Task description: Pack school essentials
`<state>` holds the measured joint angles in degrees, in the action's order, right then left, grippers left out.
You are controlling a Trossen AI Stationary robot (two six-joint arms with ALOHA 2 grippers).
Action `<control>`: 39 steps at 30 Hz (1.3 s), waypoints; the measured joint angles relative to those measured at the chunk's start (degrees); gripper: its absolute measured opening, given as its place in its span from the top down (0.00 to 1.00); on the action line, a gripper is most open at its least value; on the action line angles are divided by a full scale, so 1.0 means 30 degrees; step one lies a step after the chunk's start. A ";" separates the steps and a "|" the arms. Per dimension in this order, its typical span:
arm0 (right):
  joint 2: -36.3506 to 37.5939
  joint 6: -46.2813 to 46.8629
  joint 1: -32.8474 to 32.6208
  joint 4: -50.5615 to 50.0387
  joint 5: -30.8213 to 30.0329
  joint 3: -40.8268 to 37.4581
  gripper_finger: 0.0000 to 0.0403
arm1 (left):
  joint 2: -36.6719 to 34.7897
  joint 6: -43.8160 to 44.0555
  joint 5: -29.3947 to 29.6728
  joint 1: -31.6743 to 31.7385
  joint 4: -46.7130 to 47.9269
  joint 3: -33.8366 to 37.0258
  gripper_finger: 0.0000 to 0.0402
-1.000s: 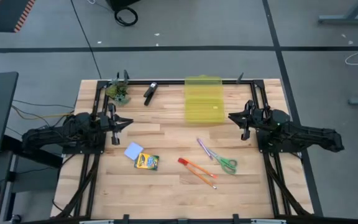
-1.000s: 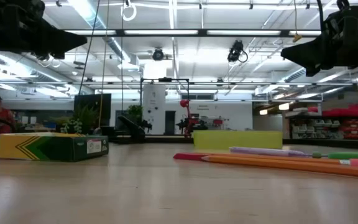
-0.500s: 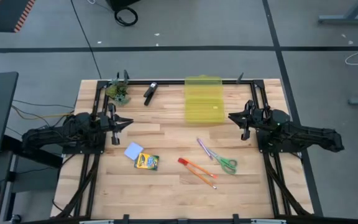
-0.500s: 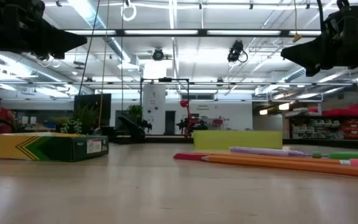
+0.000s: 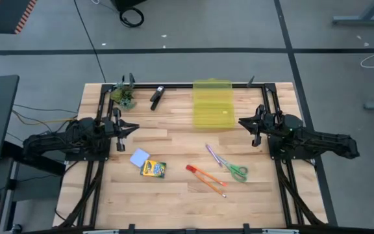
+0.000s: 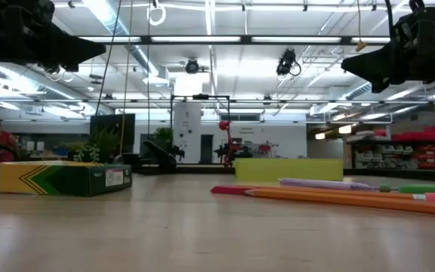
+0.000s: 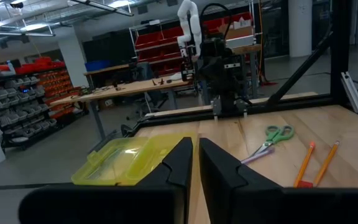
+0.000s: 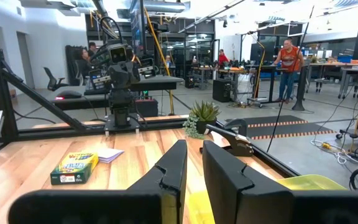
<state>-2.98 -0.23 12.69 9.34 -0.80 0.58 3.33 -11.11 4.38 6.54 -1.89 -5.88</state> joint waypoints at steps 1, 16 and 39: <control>0.0007 0.0000 -0.0003 0.0003 -0.0003 0.0000 0.85 | 0.0005 0.0000 0.0000 -0.0004 -0.0002 0.0004 0.91; 0.0000 0.0000 -0.0007 0.0007 -0.0007 0.0000 0.85 | 0.0000 0.0000 0.0000 -0.0003 0.0000 -0.0004 0.91; 0.0004 0.0000 -0.0004 0.0007 -0.0007 0.0000 0.85 | 0.0000 0.0000 0.0003 0.0004 0.0000 -0.0004 0.91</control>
<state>-2.97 -0.23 12.68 9.36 -0.82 0.58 3.33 -11.11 4.39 6.55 -1.89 -5.89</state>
